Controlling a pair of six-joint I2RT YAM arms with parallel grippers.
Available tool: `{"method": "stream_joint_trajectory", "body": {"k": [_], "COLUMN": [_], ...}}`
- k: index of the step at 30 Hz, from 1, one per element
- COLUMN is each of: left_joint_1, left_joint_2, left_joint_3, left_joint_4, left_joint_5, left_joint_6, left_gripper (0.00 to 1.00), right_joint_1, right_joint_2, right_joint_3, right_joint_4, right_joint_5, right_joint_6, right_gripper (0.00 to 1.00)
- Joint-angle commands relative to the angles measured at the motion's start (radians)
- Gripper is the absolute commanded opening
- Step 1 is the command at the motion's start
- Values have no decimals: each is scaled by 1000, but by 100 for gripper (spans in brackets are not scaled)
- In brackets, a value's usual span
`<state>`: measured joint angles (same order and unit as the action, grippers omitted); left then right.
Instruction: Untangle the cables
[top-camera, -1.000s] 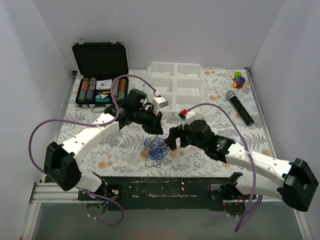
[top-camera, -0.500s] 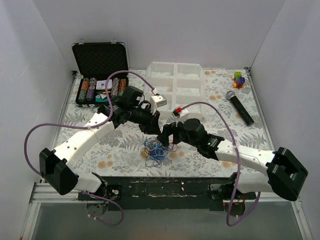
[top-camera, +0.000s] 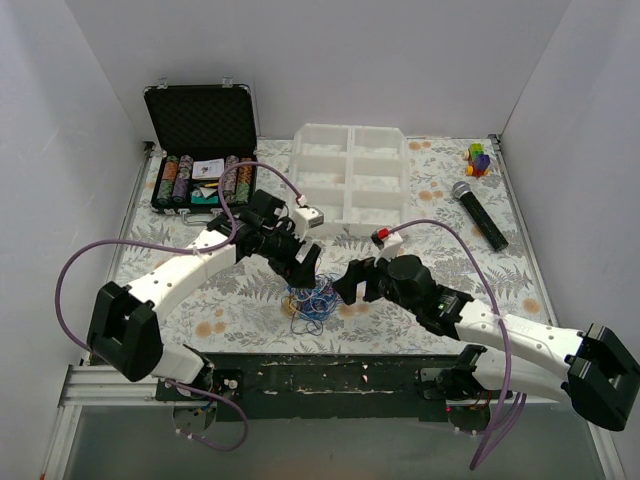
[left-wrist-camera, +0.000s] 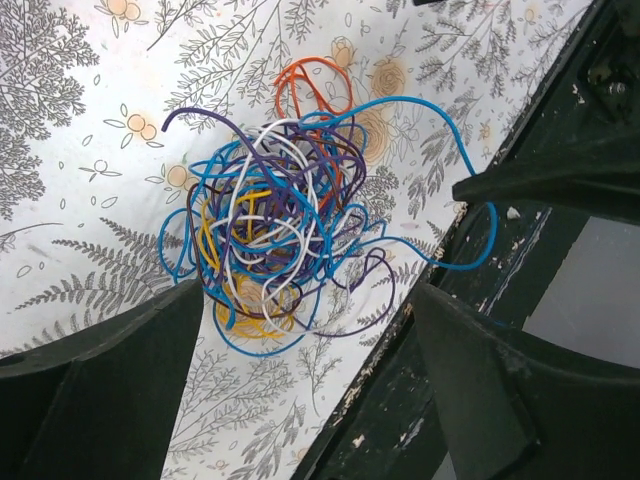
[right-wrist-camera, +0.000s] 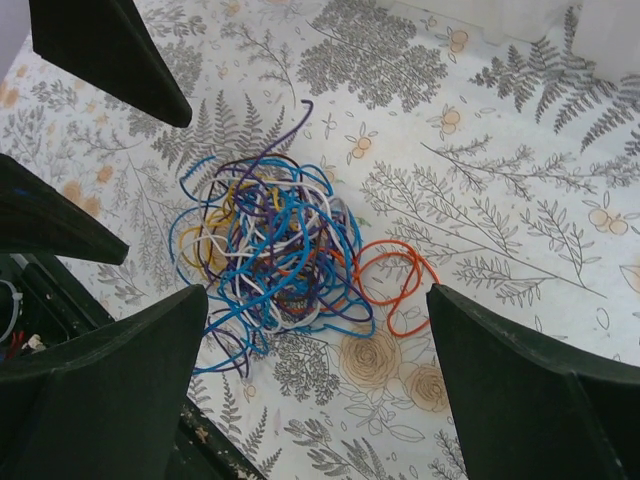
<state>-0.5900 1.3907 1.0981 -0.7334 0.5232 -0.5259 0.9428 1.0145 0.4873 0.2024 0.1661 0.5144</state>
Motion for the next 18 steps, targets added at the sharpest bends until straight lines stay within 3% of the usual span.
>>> {"method": "stream_joint_trajectory", "body": {"k": [1,7,13,16,18], "left_joint_1": [5,6,6,9,7], "left_joint_2": [37,113,157,171,188], "left_joint_3": [5,2,-10,-7,0], "left_joint_4": [103,190,252,265,269], "left_joint_5": [9,8,-9,15,50], "left_joint_6": [-32,-100,-129,-135,-138], "left_gripper": [89,91,87,77,62], "right_joint_1": [4,4,4,4,4], "right_joint_2": [-22,-5,-7,-8,-8], "right_joint_3": [-26,-29,-39,-46,-50], "right_joint_4": [-34,-66,-66,-63,-61], "right_joint_5": [44,50,44,41,39], "right_joint_6": [39,53,65,67,70], "right_gripper": [100,100,100,100,100]}}
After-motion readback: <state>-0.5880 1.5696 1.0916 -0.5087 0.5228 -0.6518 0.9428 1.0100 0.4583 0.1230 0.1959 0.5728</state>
